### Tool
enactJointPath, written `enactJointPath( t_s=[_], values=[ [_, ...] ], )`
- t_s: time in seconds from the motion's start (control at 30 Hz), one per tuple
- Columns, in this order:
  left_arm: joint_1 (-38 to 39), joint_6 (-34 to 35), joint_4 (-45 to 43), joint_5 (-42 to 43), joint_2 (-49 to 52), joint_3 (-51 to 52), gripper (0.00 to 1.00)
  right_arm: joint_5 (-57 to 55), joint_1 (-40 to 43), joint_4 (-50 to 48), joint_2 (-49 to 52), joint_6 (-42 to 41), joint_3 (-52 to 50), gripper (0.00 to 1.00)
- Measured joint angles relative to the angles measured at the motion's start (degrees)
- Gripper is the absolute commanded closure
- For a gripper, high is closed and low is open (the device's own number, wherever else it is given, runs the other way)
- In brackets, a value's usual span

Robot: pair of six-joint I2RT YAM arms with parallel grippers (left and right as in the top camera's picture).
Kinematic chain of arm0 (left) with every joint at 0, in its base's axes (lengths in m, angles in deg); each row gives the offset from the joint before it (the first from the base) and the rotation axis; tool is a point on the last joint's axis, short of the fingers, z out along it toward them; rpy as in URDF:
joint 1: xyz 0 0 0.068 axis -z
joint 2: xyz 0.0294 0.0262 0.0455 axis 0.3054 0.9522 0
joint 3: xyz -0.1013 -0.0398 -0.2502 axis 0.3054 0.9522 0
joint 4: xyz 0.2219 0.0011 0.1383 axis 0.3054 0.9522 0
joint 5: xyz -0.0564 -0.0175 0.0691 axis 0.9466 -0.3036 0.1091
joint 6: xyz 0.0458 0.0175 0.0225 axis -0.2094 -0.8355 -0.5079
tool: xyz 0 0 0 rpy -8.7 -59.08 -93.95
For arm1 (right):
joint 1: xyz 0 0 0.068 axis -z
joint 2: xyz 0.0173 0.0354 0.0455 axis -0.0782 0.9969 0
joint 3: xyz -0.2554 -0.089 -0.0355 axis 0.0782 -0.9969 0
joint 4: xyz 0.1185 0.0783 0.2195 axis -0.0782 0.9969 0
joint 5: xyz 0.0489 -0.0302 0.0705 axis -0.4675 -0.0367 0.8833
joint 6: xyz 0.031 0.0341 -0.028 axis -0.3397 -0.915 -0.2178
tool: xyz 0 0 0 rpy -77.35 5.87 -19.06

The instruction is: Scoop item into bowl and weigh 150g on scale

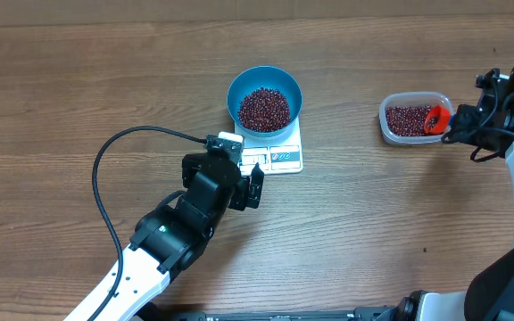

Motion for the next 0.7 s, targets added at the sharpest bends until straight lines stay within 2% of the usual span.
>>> enactJointPath(
  t_s=[0.7],
  values=[
    [0.0,0.0,0.0,0.0,0.0,0.0,0.01,3.9,-1.9,0.0,4.2,2.1,0.0,0.96]
  ],
)
